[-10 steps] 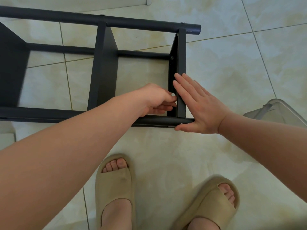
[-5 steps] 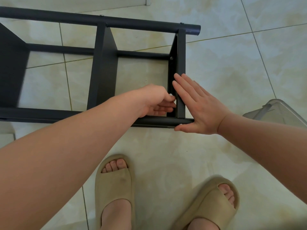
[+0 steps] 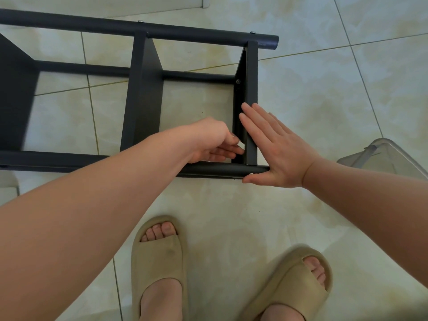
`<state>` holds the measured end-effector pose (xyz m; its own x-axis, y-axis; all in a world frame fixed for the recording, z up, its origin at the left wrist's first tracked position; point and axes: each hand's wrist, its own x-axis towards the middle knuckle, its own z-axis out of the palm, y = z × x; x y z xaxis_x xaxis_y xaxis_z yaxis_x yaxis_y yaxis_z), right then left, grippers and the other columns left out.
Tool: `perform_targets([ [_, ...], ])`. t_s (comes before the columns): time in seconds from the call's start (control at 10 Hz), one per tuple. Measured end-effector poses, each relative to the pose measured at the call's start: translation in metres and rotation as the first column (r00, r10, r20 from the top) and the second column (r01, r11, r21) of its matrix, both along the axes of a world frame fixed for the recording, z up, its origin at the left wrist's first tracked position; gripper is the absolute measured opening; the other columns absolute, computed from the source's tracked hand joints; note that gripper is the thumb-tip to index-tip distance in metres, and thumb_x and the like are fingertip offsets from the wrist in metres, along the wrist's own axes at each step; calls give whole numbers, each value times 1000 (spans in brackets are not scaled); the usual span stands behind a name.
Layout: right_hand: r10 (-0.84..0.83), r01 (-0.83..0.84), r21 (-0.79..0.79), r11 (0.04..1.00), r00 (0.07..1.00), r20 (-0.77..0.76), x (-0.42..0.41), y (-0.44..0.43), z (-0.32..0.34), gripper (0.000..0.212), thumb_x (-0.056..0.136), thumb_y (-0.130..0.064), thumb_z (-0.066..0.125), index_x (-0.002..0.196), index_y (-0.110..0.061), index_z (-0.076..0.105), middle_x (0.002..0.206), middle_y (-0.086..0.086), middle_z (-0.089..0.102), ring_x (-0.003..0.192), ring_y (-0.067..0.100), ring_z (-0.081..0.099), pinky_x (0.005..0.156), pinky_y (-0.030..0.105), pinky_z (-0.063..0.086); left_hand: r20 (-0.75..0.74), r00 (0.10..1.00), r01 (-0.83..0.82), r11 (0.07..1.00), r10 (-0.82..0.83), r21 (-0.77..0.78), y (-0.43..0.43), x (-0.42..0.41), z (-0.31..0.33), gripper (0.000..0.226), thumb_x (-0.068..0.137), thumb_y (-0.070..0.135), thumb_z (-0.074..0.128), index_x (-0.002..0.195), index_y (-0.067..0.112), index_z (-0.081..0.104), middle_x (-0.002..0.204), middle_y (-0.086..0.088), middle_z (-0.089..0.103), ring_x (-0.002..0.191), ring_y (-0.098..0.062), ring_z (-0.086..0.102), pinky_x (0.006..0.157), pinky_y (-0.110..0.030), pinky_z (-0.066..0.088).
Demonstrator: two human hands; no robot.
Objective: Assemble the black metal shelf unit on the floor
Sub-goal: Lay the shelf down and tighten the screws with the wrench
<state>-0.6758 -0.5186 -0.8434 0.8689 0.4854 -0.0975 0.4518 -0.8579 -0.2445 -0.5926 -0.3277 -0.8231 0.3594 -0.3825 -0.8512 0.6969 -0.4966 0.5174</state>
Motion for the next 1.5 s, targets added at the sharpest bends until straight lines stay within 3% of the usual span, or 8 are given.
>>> perform_targets([
  [0.2,0,0,9,1000,1000,3,0,0,1,115,85,-83,39,160,-1,10,169,14,4,157,30,1,123,55,20,52,995,87,996,-87,-1,6,1,0,13,101,11,52,94,16,61,76,2,76,76,-11,69,87,-29,52],
  [0.6,3,-3,-6,1000,1000,5,0,0,1,114,86,-84,37,161,-2,9,169,13,2,157,29,0,124,54,19,149,941,306,952,-304,6,14,0,4,18,97,3,55,88,13,68,80,2,77,68,-3,70,76,-21,54],
  [0.8,0,0,2,1000,1000,5,0,0,1,114,85,-83,38,160,-1,10,169,14,3,157,30,1,123,55,21,264,849,439,889,-458,129,15,-2,5,18,91,8,64,81,20,72,81,1,70,83,-18,62,84,-34,50],
  [1.1,-4,4,5,1000,1000,4,-1,0,0,114,85,-82,40,160,-2,10,169,13,2,157,29,0,123,55,20,347,817,426,888,-460,173,19,0,0,13,87,17,73,81,28,73,77,6,69,76,-11,62,72,-25,44],
  [1.2,-2,2,7,1000,1000,6,-1,0,0,114,85,-82,41,160,-2,10,169,13,2,157,29,0,124,54,20,367,818,427,895,-442,127,24,5,0,12,86,16,75,90,27,73,76,3,75,72,-9,71,70,-22,56],
  [1.3,-4,4,4,1000,1000,2,-1,0,0,115,85,-83,40,161,-3,9,169,13,1,157,28,-1,124,53,19,429,756,461,867,-494,186,24,9,-2,12,88,17,72,87,29,70,83,1,74,80,-17,69,80,-29,56],
  [1.4,-5,5,3,1000,1000,-5,-1,0,0,115,85,-83,40,161,-3,8,169,13,1,157,28,-1,124,53,18,492,700,455,855,-517,250,20,9,-1,17,90,21,68,81,35,65,88,10,66,89,-12,62,84,-29,49],
  [1.5,-5,5,3,1000,1000,-8,0,0,1,115,85,-83,40,160,-2,9,169,13,2,157,29,-1,124,53,18,486,760,398,900,-432,177,16,6,0,16,91,20,67,82,33,66,92,9,66,92,-11,61,81,-26,48],
])
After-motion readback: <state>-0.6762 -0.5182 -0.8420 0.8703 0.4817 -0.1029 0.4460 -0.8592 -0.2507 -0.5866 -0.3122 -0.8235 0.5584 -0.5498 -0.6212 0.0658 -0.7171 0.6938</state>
